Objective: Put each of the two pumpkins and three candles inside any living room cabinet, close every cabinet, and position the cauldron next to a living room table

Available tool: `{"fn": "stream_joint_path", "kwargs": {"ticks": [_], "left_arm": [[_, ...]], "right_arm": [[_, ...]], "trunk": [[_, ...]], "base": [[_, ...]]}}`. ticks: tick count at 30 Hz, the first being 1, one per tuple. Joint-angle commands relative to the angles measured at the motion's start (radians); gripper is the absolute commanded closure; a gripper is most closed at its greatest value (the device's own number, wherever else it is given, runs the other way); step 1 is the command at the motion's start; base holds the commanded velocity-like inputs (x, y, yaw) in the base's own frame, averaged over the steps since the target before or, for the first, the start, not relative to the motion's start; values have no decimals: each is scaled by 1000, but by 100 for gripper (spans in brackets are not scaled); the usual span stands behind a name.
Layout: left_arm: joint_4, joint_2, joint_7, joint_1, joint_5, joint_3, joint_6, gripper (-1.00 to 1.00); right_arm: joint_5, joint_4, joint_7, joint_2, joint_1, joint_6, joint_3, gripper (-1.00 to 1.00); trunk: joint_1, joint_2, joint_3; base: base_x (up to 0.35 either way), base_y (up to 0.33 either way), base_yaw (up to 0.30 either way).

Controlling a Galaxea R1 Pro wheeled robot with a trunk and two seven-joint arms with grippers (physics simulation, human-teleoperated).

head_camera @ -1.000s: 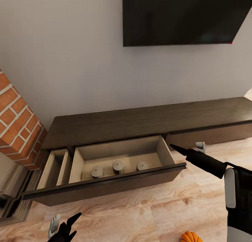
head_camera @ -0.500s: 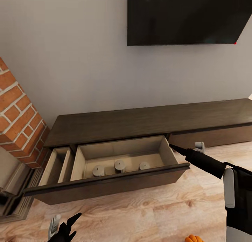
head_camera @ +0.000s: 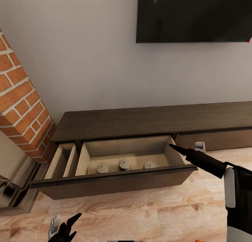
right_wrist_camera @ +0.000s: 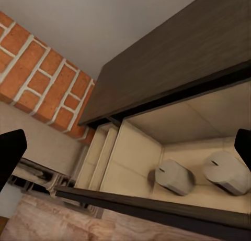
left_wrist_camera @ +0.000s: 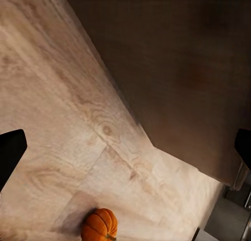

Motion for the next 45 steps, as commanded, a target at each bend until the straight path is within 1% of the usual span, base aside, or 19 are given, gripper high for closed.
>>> {"fn": "stream_joint_path", "kwargs": {"ticks": [1,5,13,15,17,22,28,42,44,45], "left_arm": [[2,1,0,0,9,-2,3,-100],[5,0,0,0,9,-2,3,-100],[8,-1,0,0,9,-2,2,-100],[8,-3,0,0,-4,-2,2,-100],[8,-6,0,0,-16,-1,1,-100],[8,-8,0,0,-25,-1,0,-100],[13,-10,1,0,-25,1,-1,-100],[26,-10,-1,0,-24,2,-2,-100],[27,-6,-4,-2,-24,4,1,-100],[28,-2,-2,-16,-20,6,6,-100]], "right_arm": [[-1,0,3,0,-1,5,-1,-100],[-1,0,3,0,-2,5,0,-100],[-1,0,-3,2,-3,5,3,-100],[0,0,-4,-4,-1,5,5,-100],[1,1,-5,-5,1,5,6,-100],[3,1,1,-4,4,-2,4,-100],[3,0,4,0,3,-13,2,-100],[5,0,3,2,3,-19,1,-100],[5,0,3,1,2,-19,1,-100],[5,0,3,1,1,-19,1,-100]], "trunk": [[4,-8,-4],[19,-36,-15],[50,-92,-37],[58,-106,-43],[58,-106,-43],[58,-106,-43],[58,-106,-37],[58,-106,-15],[65,-120,-18],[69,-127,-19]], "base": [[0,0,58],[0,0,159],[0,0,266],[0,0,107],[0,0,50],[0,0,18],[0,0,-10],[0,0,-1],[0,0,0],[0,0,0]]}}
